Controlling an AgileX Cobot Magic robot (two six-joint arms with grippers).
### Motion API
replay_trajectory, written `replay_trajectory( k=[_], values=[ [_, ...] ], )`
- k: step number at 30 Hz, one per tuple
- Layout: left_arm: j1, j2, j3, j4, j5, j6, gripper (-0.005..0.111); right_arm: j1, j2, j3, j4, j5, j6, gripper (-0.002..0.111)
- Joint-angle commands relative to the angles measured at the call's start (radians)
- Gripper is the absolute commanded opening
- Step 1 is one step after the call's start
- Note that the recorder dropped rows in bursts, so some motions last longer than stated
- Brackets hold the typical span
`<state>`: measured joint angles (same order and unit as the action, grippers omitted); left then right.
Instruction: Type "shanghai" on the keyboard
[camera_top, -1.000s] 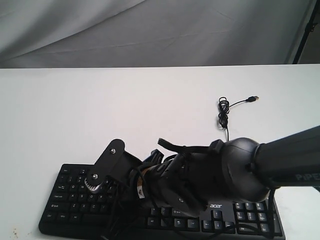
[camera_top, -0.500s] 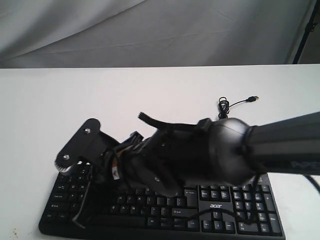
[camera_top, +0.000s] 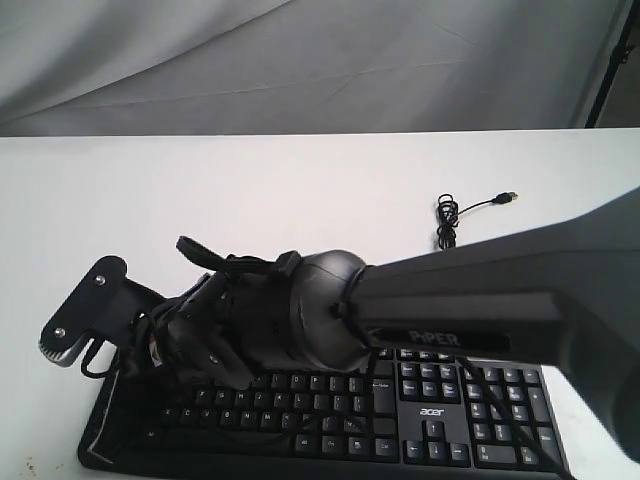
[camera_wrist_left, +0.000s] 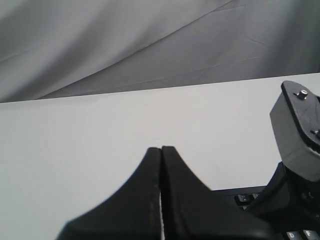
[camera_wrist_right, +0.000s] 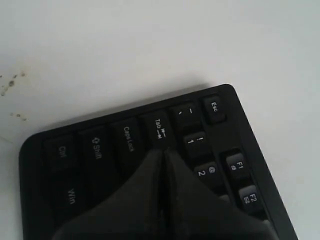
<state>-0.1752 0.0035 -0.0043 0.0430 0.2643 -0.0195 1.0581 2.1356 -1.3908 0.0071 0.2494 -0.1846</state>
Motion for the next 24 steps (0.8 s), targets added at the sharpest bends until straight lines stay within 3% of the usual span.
replay_trajectory(
  k=[1, 24],
  values=[
    [-0.004, -0.003, 0.004, 0.000, -0.003, -0.003, 0.000, 0.002, 0.000, -0.008, 0.000, 0.001, -0.006, 0.000],
    [-0.004, -0.003, 0.004, 0.000, -0.003, -0.003, 0.000, 0.011, 0.035, -0.007, 0.022, 0.001, -0.006, 0.000]
  ],
)
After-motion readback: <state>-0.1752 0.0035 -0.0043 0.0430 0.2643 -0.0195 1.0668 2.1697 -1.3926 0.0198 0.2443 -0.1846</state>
